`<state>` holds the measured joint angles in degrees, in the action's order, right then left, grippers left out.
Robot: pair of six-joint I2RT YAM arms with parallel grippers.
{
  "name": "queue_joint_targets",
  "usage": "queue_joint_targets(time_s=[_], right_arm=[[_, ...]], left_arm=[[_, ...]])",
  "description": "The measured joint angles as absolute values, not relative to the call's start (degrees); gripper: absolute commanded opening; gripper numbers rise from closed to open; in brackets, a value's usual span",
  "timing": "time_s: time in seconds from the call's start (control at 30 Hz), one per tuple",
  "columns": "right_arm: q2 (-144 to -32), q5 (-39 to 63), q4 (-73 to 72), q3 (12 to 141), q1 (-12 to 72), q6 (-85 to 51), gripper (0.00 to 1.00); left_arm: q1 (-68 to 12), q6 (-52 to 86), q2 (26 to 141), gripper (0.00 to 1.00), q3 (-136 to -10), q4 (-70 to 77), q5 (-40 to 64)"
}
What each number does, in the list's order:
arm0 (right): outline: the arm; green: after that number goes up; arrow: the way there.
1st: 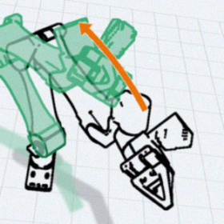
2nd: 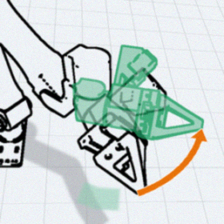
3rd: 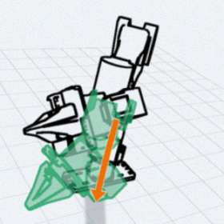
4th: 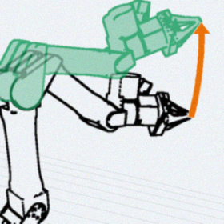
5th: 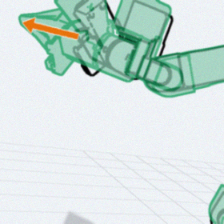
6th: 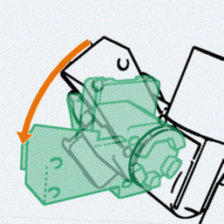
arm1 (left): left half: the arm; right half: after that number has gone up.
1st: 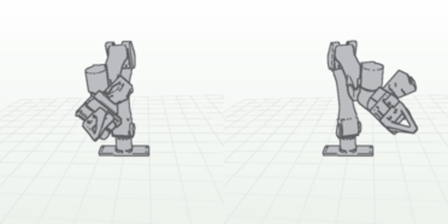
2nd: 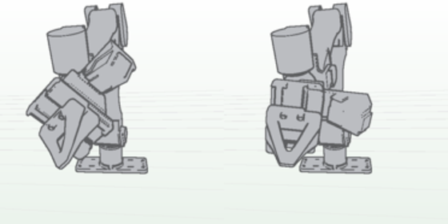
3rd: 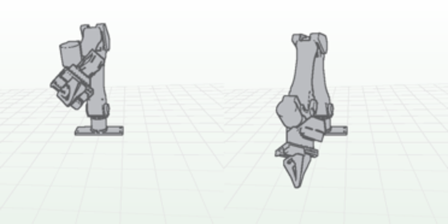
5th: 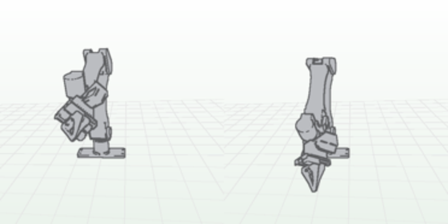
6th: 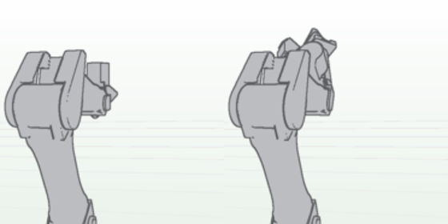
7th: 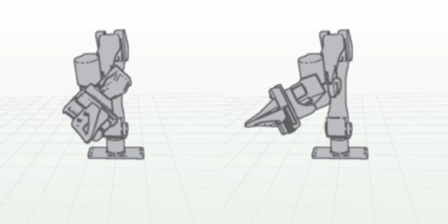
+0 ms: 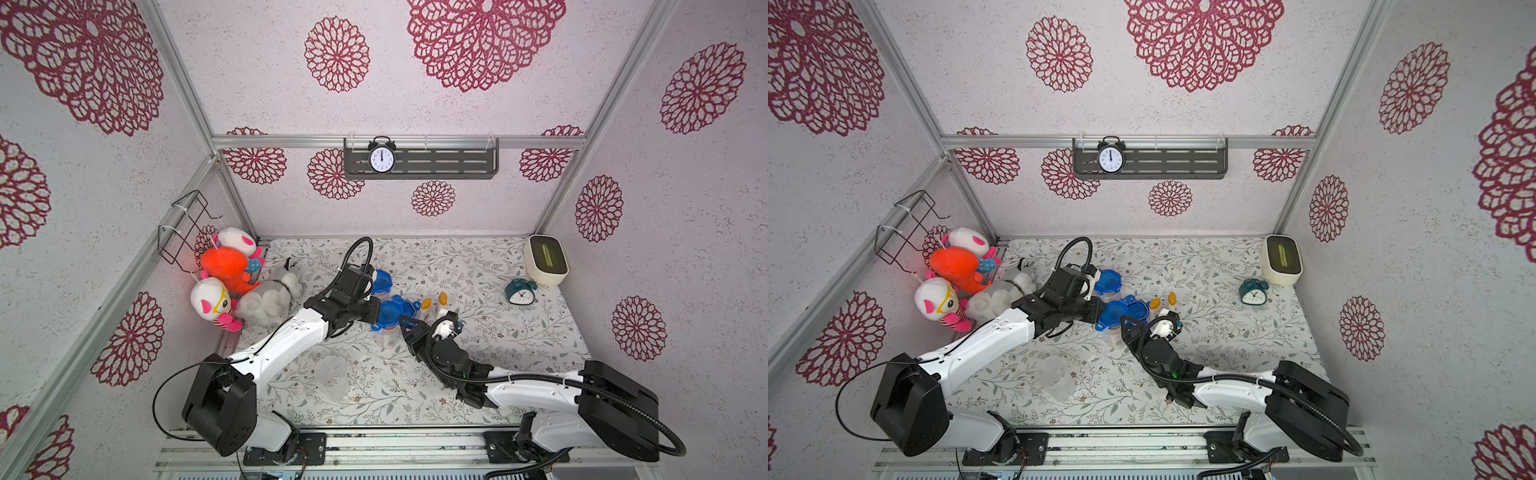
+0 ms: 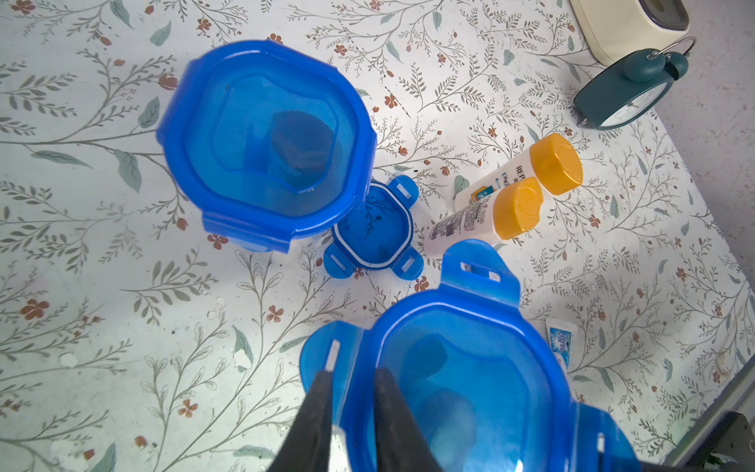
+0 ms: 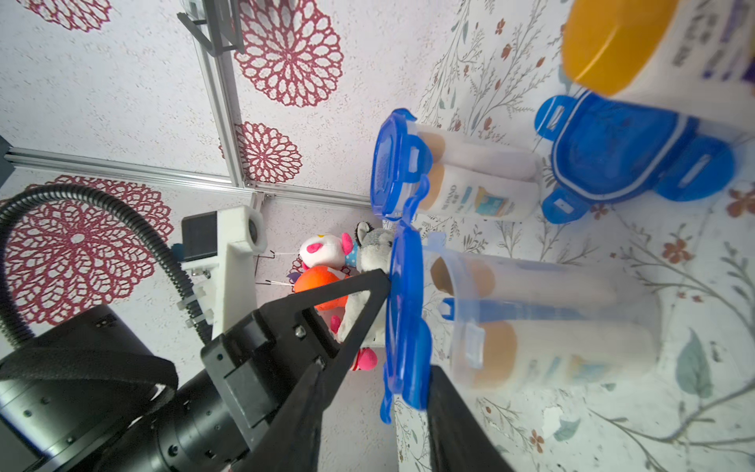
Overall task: Pack away toiletry kits
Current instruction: Close the lid on the container, then close the fastener on the container.
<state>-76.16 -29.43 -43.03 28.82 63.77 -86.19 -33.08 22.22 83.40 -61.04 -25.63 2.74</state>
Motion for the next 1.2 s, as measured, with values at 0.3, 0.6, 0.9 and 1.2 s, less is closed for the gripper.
queue_joint_targets(time_s=[0.3,0.6,0.9,1.2], right_arm=[[-68.4,-33.4,-29.4,27.4,64.2,-86.2,0.48],[-62.3,-32.6,-11.2,38.9,61.5,-68.3,0.49],[-61.5,-22.2,0.2,44.2,53.7,-53.6,0.52],[-70.2,-6.5,6.8,55.0,49.6,-42.9,0.4]], left_arm=[[-33.3,22.1,83.4,0.2,-61.0,-25.5,2.7],[-34.3,22.1,81.3,0.24,-59.7,-25.6,2.8],[-34.8,22.1,79.0,0.32,-59.1,-25.2,1.9],[-34.9,22.2,78.3,0.35,-58.8,-25.1,0.0]])
